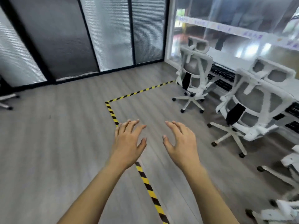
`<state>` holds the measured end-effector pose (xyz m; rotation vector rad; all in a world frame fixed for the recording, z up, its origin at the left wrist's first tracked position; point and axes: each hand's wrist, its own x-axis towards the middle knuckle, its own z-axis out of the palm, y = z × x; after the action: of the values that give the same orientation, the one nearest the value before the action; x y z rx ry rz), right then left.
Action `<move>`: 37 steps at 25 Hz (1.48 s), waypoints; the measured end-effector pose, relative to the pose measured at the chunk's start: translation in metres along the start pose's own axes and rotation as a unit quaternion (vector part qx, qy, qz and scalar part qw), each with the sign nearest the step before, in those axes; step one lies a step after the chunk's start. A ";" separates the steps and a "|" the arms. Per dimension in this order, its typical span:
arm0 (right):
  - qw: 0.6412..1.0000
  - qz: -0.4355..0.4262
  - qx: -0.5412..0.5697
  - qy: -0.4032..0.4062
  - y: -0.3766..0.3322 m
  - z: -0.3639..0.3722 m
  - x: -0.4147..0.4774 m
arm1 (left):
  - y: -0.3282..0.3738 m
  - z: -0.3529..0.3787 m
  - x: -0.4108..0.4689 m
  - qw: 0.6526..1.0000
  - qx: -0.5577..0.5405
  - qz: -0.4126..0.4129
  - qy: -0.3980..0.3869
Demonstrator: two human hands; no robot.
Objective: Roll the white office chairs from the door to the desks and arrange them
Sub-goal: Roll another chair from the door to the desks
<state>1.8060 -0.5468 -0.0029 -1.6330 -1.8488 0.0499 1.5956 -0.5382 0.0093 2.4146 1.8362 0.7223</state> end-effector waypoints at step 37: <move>0.865 -0.369 0.206 -0.270 -0.950 0.863 0.533 | -1.181 -0.310 0.139 0.869 0.160 -0.441 0.159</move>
<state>0.5543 0.0556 -0.0213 -0.5670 -2.5510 0.5733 0.4371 -0.1277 -0.0099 1.2733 3.0074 0.7575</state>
